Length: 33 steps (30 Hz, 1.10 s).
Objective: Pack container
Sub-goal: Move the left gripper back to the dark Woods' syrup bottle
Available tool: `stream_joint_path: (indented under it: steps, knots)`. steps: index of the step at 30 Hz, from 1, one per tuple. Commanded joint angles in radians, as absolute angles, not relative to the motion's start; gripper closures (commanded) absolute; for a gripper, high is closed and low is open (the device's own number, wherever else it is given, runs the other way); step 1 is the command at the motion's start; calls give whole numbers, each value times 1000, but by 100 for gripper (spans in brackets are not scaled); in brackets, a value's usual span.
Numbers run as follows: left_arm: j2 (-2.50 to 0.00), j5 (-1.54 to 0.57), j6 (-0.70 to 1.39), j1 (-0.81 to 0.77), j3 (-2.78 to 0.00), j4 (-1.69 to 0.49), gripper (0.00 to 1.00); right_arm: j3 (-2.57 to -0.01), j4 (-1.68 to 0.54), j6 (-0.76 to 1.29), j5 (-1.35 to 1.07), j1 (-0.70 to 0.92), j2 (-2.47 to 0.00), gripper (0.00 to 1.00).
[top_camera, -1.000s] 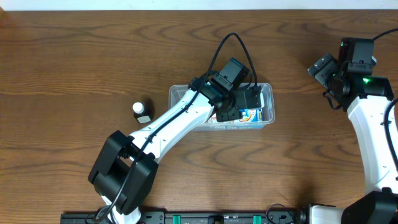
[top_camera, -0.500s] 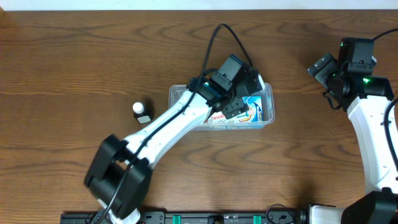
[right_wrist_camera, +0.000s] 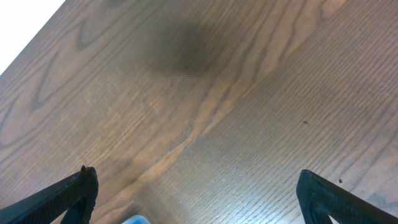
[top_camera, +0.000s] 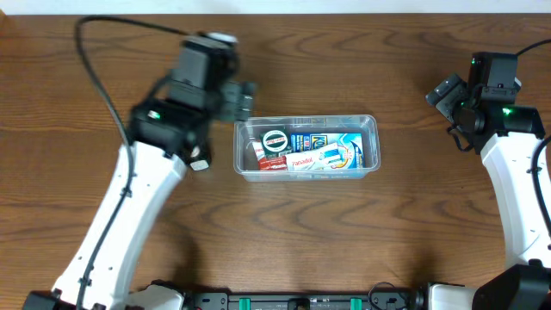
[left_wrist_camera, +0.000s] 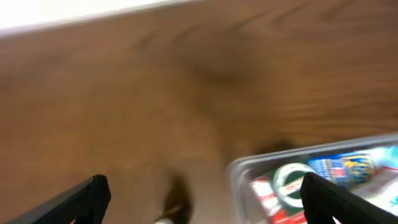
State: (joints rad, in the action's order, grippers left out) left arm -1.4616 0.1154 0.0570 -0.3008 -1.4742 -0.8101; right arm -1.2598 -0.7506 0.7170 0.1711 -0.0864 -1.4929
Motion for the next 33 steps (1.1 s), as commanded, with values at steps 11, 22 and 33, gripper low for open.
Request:
stream_joint_path:
  steps: [11,22,33]
  knots:
    - [-1569,59,119,-126,-1473,-1029,2,-1260,-752,728,176,-89,-1498,1]
    - [-1694,-19,167,-108,-1426,-1055,2,-1260,-752,728,175,-89,-1498,1]
    - [-1791,-17,242,-107,-1426,-1086,9,-1260,-752,728,175,-89,-1498,1]
